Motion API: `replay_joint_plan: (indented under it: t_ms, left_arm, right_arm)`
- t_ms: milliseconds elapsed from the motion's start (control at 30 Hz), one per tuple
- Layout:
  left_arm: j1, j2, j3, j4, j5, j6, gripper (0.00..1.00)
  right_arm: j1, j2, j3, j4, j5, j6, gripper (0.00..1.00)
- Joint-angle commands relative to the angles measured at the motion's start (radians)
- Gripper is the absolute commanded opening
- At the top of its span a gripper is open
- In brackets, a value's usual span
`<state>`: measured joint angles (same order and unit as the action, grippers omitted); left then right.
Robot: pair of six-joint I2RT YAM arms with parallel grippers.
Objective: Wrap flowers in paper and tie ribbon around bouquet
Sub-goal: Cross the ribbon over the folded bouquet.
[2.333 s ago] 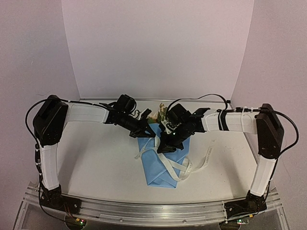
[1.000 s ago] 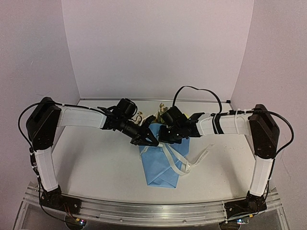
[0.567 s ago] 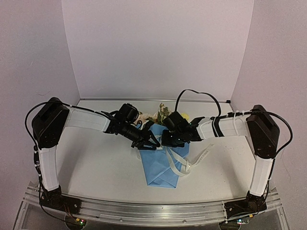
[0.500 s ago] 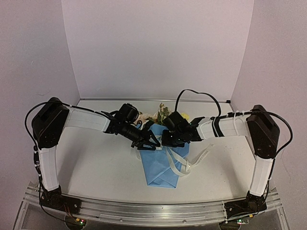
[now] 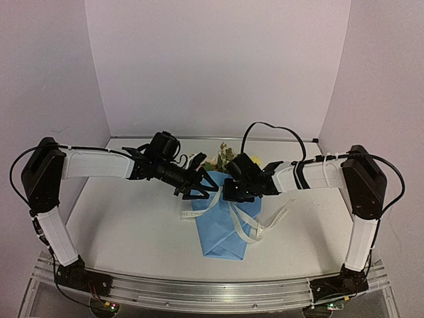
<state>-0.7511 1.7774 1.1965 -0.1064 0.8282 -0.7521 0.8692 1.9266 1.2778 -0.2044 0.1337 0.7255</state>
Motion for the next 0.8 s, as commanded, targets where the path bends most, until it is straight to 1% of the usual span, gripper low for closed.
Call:
replay_joint_plan:
  t_ms: [0, 33, 133, 200, 300, 500, 600, 767]
  left_arm:
    - [0.024, -0.074, 0.019, -0.089, -0.175, 0.025, 0.58]
    - [0.029, -0.067, 0.041, -0.148, -0.240, 0.047, 0.57]
    - [0.036, -0.017, 0.098, -0.257, -0.379, 0.128, 0.56]
    - [0.039, 0.023, 0.114, -0.297, -0.434, 0.198, 0.55]
    - [0.045, 0.063, 0.103, -0.284, -0.456, 0.269, 0.61]
    - [0.050, 0.149, 0.176, -0.288, -0.428, 0.341, 0.68]
    - [0.050, 0.171, 0.212, -0.299, -0.433, 0.373, 0.69]
    - [0.047, 0.179, 0.268, -0.364, -0.504, 0.451, 0.69]
  right_arm:
    - [-0.003, -0.035, 0.021, 0.017, 0.009, -0.014, 0.00]
    - [-0.003, -0.034, 0.023, 0.017, 0.005, -0.014, 0.00]
    - [-0.004, -0.031, 0.026, 0.018, -0.012, -0.014, 0.00]
    - [-0.004, -0.029, 0.029, 0.017, -0.025, -0.013, 0.00]
    - [-0.004, -0.031, 0.032, 0.017, -0.044, -0.013, 0.00]
    - [-0.004, -0.020, 0.045, 0.030, -0.114, -0.014, 0.00]
    - [-0.003, -0.012, 0.049, 0.042, -0.145, -0.015, 0.00]
    - [-0.003, -0.007, 0.056, 0.042, -0.162, -0.017, 0.00]
